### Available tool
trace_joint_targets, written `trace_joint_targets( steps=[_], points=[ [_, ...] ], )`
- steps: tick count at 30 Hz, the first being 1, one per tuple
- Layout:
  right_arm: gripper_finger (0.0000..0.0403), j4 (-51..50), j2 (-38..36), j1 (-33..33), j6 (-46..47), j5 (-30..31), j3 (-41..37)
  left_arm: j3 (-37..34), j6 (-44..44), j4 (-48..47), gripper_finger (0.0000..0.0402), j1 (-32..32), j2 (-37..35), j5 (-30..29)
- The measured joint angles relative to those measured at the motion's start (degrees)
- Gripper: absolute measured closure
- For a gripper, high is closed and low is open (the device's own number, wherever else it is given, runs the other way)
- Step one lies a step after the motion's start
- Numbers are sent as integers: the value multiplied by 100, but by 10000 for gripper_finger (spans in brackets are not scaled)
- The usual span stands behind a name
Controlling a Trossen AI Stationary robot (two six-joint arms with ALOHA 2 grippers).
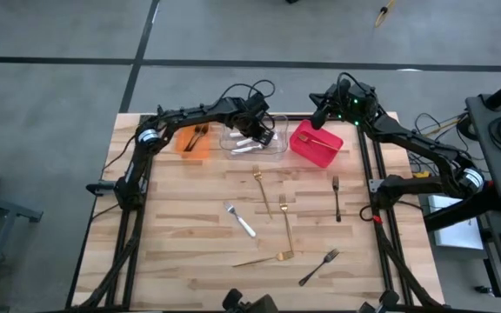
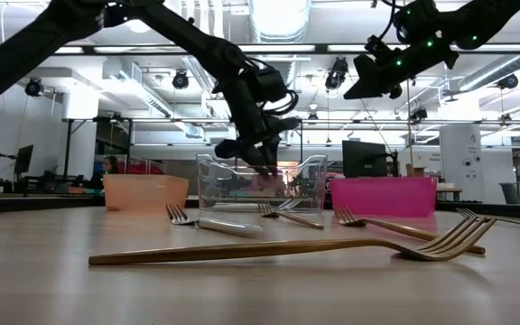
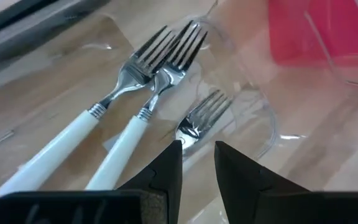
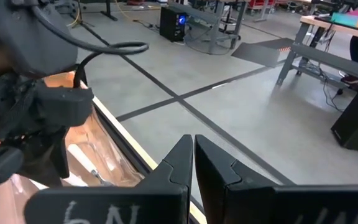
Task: Sort silverware by color (type)
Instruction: Put the white fork into the transparent bin
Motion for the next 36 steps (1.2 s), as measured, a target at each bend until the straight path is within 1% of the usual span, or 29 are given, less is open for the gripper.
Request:
trace_joint_targets(
  steps=[8, 12, 17, 26, 36],
  points=[
    [394, -86, 2, 0, 55, 0, 0, -2, -57, 31, 325, 11, 275, -148],
    [394, -124, 2, 2, 65, -1, 0, -2, -57, 43, 325, 3, 297, -237],
    [394, -175, 2, 1, 95, 0, -2, -2, -57, 43, 325, 7, 297, -672],
    [394, -179, 2, 2, 124, -1, -2, -36, -59, 36, 325, -24, 297, -686],
    [394, -186, 2, 2, 116, 0, -2, -408, -227, 35, 325, -26, 297, -684]
  ],
)
